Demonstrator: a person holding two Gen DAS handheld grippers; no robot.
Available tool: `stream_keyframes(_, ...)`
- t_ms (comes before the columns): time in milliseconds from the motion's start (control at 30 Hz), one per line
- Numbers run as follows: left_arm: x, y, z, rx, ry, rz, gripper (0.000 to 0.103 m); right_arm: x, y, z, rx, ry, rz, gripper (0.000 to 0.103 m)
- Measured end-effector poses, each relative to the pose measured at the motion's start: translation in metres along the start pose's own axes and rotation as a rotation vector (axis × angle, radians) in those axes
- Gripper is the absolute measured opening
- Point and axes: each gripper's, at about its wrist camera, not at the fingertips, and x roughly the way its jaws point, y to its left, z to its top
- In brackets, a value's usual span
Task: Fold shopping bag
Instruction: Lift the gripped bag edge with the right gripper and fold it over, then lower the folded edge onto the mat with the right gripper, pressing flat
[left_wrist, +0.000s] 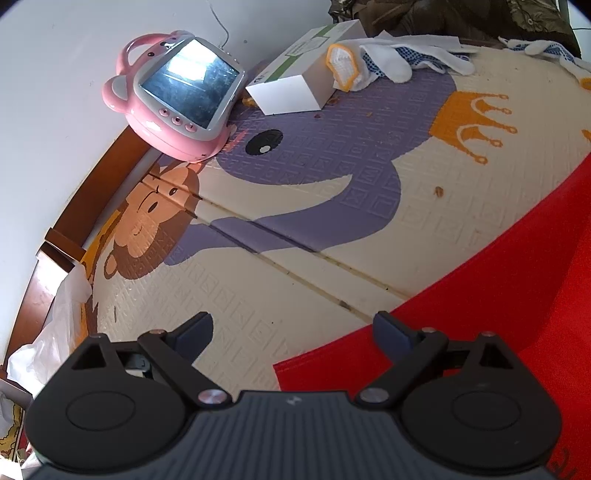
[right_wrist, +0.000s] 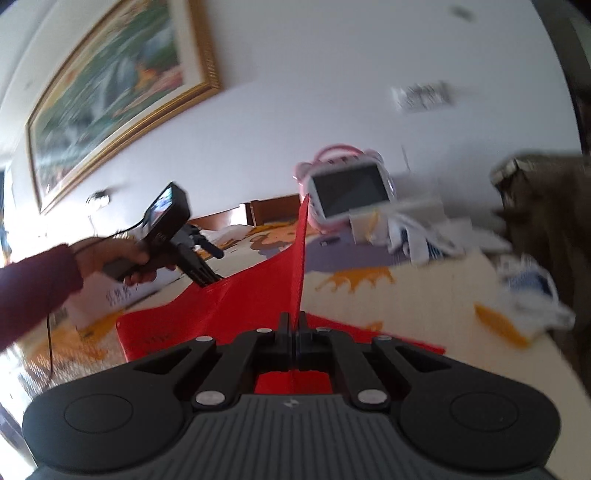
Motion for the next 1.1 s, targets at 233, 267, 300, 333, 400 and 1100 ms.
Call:
stream_keyframes(233, 0.000, -0.001, 0.001, 0.004, 0.002, 0.007, 0.095, 0.002, -0.016, -0.010, 0.196, 0.018, -0.054, 0.002)
stream_keyframes(267, 0.000, -0.001, 0.001, 0.006, 0.003, 0.009, 0.096, 0.002, -0.019, -0.011, 0.216, 0.024, -0.072, 0.002)
stream_keyframes(300, 0.001, -0.001, 0.001, 0.007, 0.004, 0.012, 0.097, 0.000, -0.025, -0.008, 0.237, 0.029, -0.082, 0.002)
stream_keyframes(333, 0.001, -0.001, 0.001, 0.007, 0.004, 0.014, 0.097, 0.000, -0.028, -0.009, 0.255, 0.035, -0.087, 0.002)
stream_keyframes(400, 0.001, 0.000, 0.001, 0.006, 0.004, 0.014, 0.098, 0.001, -0.031, -0.011, 0.274, 0.040, -0.110, 0.002)
stream_keyframes(1100, 0.002, 0.000, 0.000, 0.005, -0.007, 0.020, 0.100, 0.013, -0.056, -0.015, 0.335, 0.087, -0.238, 0.002)
